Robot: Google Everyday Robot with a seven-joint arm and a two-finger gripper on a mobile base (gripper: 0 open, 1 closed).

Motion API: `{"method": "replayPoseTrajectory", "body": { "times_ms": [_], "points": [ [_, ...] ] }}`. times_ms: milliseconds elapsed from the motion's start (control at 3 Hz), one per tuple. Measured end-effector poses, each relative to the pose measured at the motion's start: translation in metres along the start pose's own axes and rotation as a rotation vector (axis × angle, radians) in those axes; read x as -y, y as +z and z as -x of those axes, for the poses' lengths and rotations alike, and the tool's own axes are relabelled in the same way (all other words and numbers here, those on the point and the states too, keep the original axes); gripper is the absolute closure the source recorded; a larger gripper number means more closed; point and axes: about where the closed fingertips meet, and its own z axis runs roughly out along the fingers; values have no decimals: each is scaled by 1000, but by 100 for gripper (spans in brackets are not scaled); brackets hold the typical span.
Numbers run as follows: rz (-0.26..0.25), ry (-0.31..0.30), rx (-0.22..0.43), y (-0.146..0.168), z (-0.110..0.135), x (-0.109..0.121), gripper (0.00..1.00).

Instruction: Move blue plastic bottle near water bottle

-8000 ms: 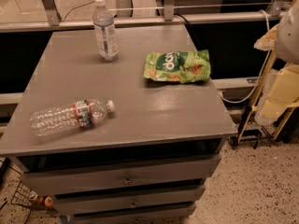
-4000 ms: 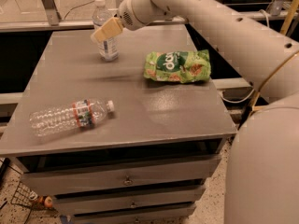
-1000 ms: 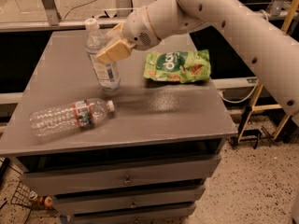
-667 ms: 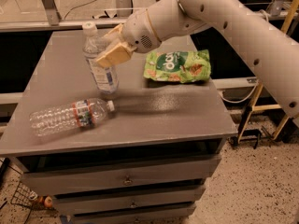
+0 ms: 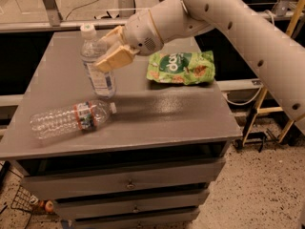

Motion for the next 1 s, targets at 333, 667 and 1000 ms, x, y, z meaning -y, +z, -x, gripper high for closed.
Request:
{"method": "replayPoseTrajectory", "body": {
  "times_ms": [333,667,1000],
  "points": [
    [49,0,13,8,1,-6,100],
    [90,10,16,17,0,-11,100],
    [120,17,15,26,0,-13,100]
  ]
}}
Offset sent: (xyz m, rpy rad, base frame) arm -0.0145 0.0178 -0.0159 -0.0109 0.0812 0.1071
